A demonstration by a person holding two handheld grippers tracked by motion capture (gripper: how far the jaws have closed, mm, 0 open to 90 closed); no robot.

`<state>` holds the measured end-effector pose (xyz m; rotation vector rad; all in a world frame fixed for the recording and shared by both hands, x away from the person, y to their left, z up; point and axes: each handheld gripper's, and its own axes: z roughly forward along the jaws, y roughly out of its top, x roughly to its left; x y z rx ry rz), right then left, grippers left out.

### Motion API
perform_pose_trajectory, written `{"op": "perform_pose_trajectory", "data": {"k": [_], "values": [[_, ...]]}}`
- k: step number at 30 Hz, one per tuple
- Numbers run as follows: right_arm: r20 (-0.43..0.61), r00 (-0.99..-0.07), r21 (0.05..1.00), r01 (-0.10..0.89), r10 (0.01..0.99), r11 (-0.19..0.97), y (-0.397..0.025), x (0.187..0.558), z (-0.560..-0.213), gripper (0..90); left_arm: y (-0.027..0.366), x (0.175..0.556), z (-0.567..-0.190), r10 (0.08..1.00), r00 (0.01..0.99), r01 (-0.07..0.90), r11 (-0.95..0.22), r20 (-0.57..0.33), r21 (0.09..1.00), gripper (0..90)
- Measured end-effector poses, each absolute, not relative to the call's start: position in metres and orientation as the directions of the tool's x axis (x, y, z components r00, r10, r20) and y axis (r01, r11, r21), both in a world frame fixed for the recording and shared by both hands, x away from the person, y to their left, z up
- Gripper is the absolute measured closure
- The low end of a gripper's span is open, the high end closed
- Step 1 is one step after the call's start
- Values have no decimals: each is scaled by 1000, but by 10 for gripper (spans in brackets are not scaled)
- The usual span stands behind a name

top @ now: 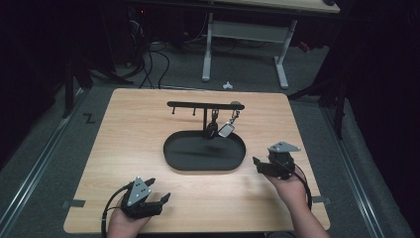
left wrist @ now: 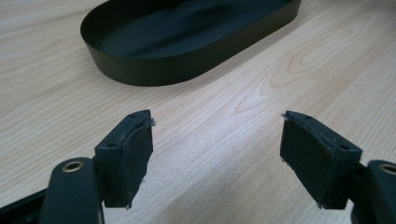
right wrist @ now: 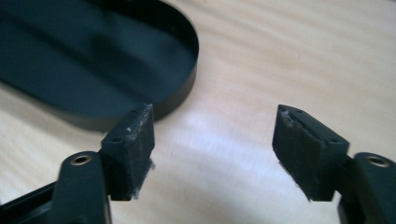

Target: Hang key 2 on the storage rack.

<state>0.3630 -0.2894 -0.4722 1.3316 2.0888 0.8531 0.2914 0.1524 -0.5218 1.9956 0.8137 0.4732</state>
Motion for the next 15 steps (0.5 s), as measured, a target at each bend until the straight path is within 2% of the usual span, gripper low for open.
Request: {"op": "perform_pose_trajectory", "data": {"k": [4, 8, 10, 15], "values": [[-51, -361, 764, 587, 931, 270, -300, 337, -499, 231, 151, 291, -521, 703, 711, 358, -380, 15, 853, 260], [-40, -343, 806, 544, 938, 234, -309, 304, -521, 216, 148, 290, -522, 701, 713, 356, -392, 24, 848, 260], [-40, -363, 800, 546, 931, 248, -310, 299, -516, 210, 145, 289, -522, 698, 715, 350, -399, 34, 847, 260], [-64, -336, 825, 512, 940, 239, -313, 295, -512, 219, 143, 288, -519, 699, 713, 340, -399, 42, 852, 258]]}}
